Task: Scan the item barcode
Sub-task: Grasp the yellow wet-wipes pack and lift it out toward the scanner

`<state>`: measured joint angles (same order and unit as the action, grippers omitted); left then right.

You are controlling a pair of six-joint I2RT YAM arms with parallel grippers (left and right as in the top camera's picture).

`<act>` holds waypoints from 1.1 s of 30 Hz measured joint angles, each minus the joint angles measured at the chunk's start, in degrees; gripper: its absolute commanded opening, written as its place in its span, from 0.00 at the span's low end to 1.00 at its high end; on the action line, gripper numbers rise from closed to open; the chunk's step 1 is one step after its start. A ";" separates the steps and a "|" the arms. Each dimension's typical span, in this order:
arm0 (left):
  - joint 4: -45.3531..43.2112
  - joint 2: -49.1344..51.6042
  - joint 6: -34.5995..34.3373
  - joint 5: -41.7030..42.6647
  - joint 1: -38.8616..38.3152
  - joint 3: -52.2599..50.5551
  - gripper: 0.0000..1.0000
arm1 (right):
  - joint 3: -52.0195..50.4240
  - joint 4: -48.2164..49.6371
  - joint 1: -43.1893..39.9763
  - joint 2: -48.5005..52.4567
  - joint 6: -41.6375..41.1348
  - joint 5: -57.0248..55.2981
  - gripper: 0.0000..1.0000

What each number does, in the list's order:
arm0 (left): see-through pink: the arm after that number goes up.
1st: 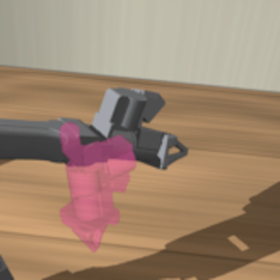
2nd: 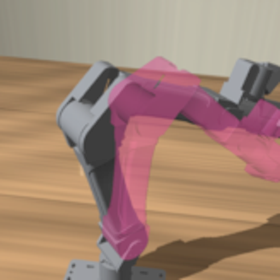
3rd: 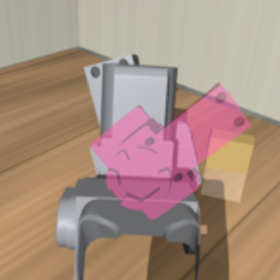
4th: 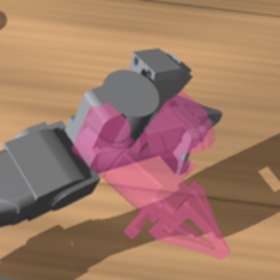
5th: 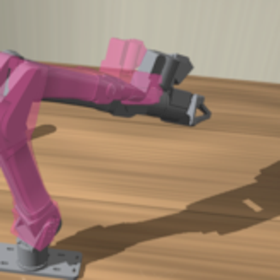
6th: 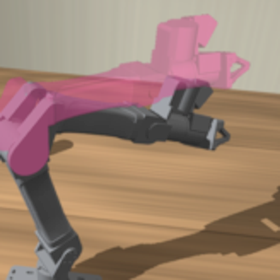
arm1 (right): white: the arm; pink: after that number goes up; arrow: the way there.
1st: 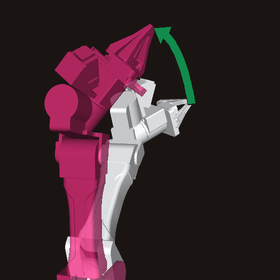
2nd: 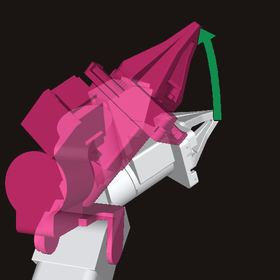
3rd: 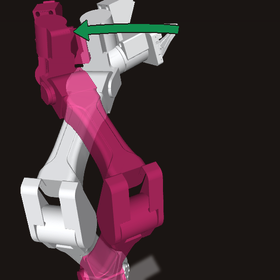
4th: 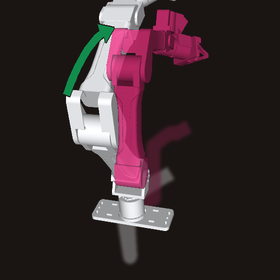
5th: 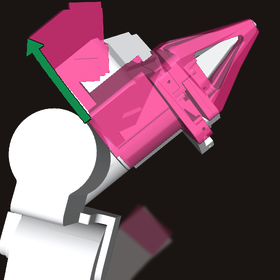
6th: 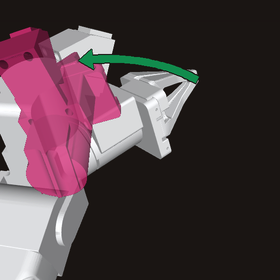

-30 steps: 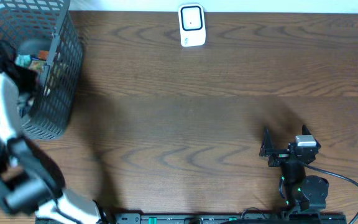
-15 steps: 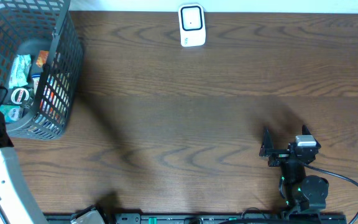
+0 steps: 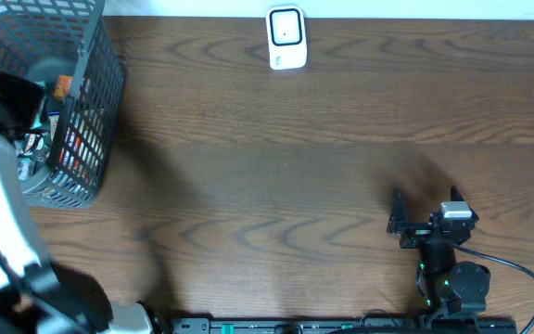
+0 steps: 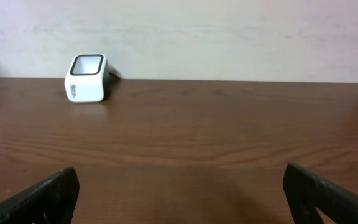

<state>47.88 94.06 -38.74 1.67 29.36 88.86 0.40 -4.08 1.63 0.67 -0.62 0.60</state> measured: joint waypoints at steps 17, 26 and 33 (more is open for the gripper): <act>12.59 13.73 -0.44 4.79 1.33 -0.02 0.98 | 0.00 -0.02 0.00 0.00 0.00 0.00 0.99; 9.35 14.43 -0.44 5.95 1.33 -1.01 0.98 | 0.00 -0.02 0.00 0.00 0.00 0.00 0.99; 6.12 21.03 -0.46 6.05 1.33 -2.03 0.98 | 0.00 -0.02 0.00 0.00 0.00 0.00 0.99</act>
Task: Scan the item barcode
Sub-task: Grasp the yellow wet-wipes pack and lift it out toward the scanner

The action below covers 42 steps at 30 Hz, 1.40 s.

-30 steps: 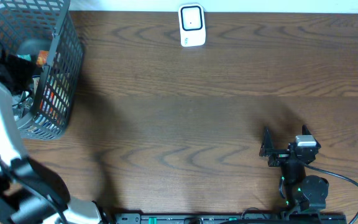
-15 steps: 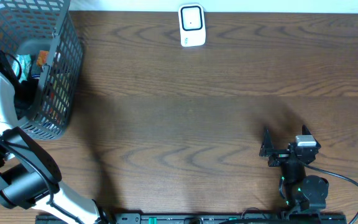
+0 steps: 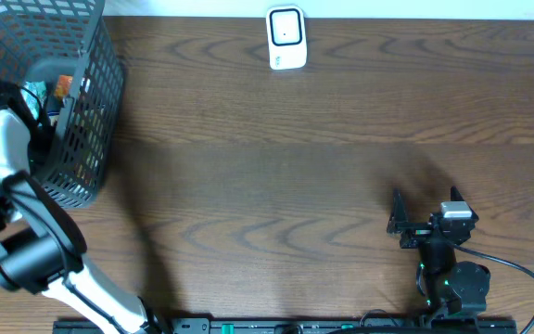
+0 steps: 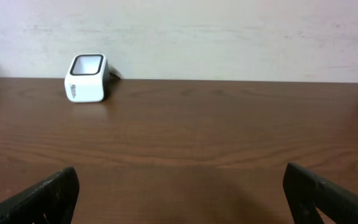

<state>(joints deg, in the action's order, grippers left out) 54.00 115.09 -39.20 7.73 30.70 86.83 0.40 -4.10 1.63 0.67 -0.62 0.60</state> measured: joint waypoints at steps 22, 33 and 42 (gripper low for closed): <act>-6.49 -3.19 2.84 1.49 0.39 2.64 0.07 | 0.00 0.00 0.00 0.00 -0.02 0.00 0.99; -20.20 -37.81 2.51 0.90 0.44 4.15 0.07 | 0.00 0.00 0.00 0.00 0.00 0.00 0.99; -23.91 -48.70 -7.39 7.72 -6.56 4.72 0.07 | 0.00 0.00 0.00 0.02 0.00 0.00 0.99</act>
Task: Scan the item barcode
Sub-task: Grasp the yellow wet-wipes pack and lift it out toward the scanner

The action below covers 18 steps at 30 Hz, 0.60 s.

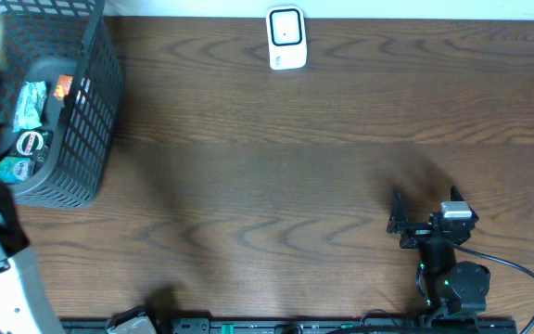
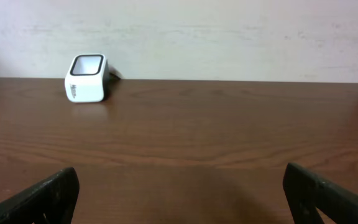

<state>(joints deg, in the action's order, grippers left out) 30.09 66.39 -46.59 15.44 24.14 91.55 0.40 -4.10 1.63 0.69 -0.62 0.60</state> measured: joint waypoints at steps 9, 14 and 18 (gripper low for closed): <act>5.20 7.82 5.40 6.14 -27.32 -0.04 0.07 | 0.00 -0.02 0.00 -0.02 0.00 0.00 0.99; 10.01 15.63 13.00 6.97 -38.42 -0.07 0.07 | 0.00 0.00 0.00 -0.02 0.00 0.00 0.99; 11.54 22.62 18.03 7.17 -44.54 -0.09 0.07 | 0.00 0.00 0.00 -0.02 0.00 0.00 0.99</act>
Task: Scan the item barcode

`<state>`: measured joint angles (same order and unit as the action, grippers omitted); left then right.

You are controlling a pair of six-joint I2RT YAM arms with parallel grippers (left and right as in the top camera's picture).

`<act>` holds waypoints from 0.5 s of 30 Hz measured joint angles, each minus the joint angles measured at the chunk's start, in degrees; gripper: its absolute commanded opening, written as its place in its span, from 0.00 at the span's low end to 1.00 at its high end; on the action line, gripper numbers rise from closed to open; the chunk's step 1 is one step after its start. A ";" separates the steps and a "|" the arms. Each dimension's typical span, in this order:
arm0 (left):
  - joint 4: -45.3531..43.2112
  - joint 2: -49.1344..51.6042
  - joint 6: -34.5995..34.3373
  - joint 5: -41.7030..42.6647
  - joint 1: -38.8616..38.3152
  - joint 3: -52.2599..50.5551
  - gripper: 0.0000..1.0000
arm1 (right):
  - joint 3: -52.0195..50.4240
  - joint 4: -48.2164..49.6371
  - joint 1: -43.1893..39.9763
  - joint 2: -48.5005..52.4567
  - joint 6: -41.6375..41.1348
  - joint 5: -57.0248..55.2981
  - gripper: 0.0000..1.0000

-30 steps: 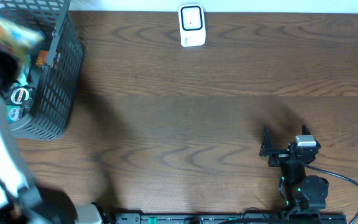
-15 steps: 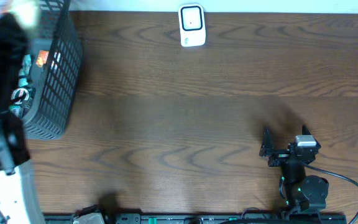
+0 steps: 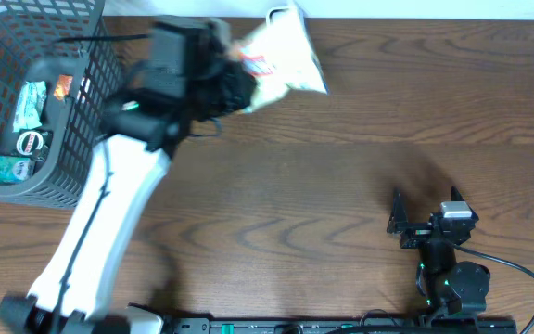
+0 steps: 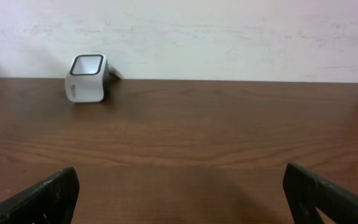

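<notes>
A white snack bag (image 3: 286, 57) with red and orange print hangs over the back middle of the table, with my left gripper (image 3: 241, 82) shut on its left end. In the overhead view the bag covers nearly all of the white barcode scanner, leaving only a corner (image 3: 275, 13). The right wrist view shows the scanner (image 4: 87, 78) standing at the far left by the wall, and the bag does not appear there. My right gripper (image 3: 424, 195) (image 4: 182, 202) rests near the front right, open and with nothing between its fingers.
A grey wire basket (image 3: 72, 121) stands at the back left corner and holds a green packet (image 3: 28, 102), a round red-lidded item (image 3: 31, 141) and a teal packet (image 3: 6, 168). A black cable (image 3: 513, 269) runs from the right arm's base.
My left arm was almost out of sight at the left edge by the basket. It now reaches across to the back middle and holds the white snack bag over the scanner. The right arm is unmoved.
My left arm first hung over the basket, then its gripper was down inside the basket. After that the arm stood at the left edge, off the basket. It now holds a white bag over the scanner. My right gripper stayed open and still.
</notes>
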<state>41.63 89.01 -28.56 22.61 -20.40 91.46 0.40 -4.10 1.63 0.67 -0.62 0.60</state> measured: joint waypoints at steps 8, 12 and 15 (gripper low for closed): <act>-0.61 13.94 4.15 -0.02 -8.37 0.00 0.07 | 0.00 0.00 0.00 0.00 0.00 0.00 0.99; -1.27 19.71 4.59 -0.02 -10.99 0.00 0.07 | 0.00 0.00 0.00 0.00 0.00 0.00 0.99; -1.84 23.37 4.61 -0.02 -12.70 0.00 0.08 | 0.00 0.00 0.00 0.00 0.00 0.00 0.99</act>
<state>39.79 112.38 -23.94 22.59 -33.10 91.46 0.40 -4.10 1.63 0.67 -0.62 0.60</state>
